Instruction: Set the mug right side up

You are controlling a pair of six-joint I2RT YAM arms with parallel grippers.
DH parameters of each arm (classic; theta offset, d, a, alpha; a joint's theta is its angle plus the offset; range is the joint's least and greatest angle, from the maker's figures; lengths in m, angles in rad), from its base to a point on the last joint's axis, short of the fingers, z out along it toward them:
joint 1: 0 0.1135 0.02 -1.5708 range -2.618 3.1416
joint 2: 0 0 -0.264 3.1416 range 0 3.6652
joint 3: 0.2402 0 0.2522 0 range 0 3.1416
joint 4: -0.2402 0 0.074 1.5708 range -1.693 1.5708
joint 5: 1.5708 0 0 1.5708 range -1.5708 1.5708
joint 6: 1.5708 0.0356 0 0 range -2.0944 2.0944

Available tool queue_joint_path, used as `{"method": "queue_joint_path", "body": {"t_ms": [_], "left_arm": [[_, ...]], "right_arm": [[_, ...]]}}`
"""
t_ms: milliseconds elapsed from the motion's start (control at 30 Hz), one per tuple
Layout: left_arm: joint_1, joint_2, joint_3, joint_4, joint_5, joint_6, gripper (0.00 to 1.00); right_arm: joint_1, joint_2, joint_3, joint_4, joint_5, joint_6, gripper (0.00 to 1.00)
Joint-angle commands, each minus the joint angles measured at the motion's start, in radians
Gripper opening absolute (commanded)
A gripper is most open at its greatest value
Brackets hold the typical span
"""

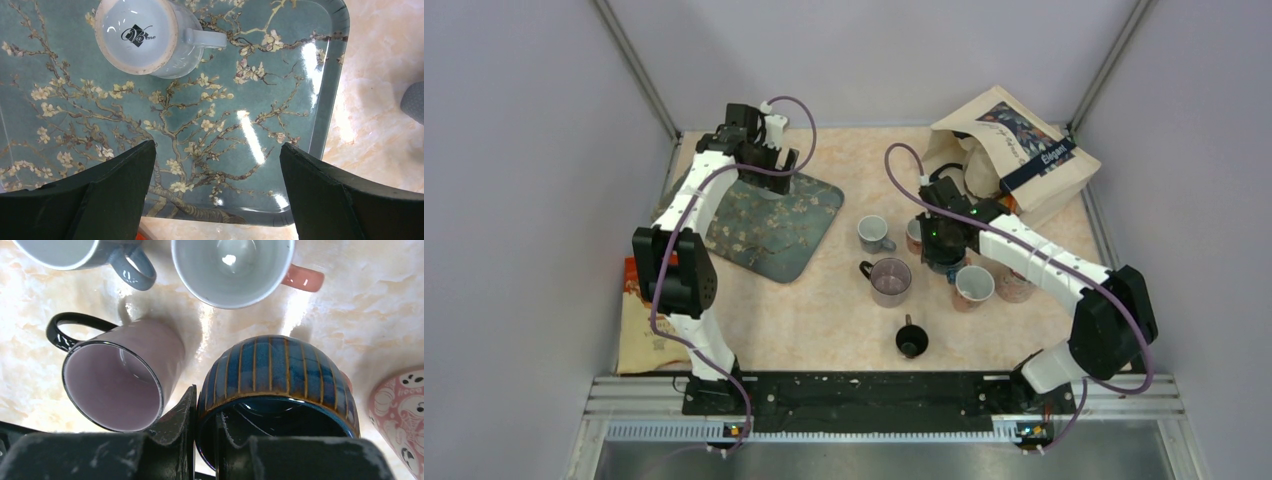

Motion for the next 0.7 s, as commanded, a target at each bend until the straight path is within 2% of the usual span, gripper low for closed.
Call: {"method": "queue_joint_path", "body": {"t_ms": [0,433,667], "left_arm": [[0.003,-0.040,-0.006,0.012,0.010,0.019,0.99],[0.003,-0.017,-0.005,0.036,0.019,-0.001,0.99],[0.003,0.000,0.001,0.056,-0.031,-0.010,0.99]], "right_arm": [[-0.004,0.025,0.017,0.091,-0.041,-0.018,0.00],[0.004,0.131,-0.052,0.212,-0.050,0.034,0.00],[0.060,0.180,-0.080,0.246,-0.065,0.069,0.00]]}}
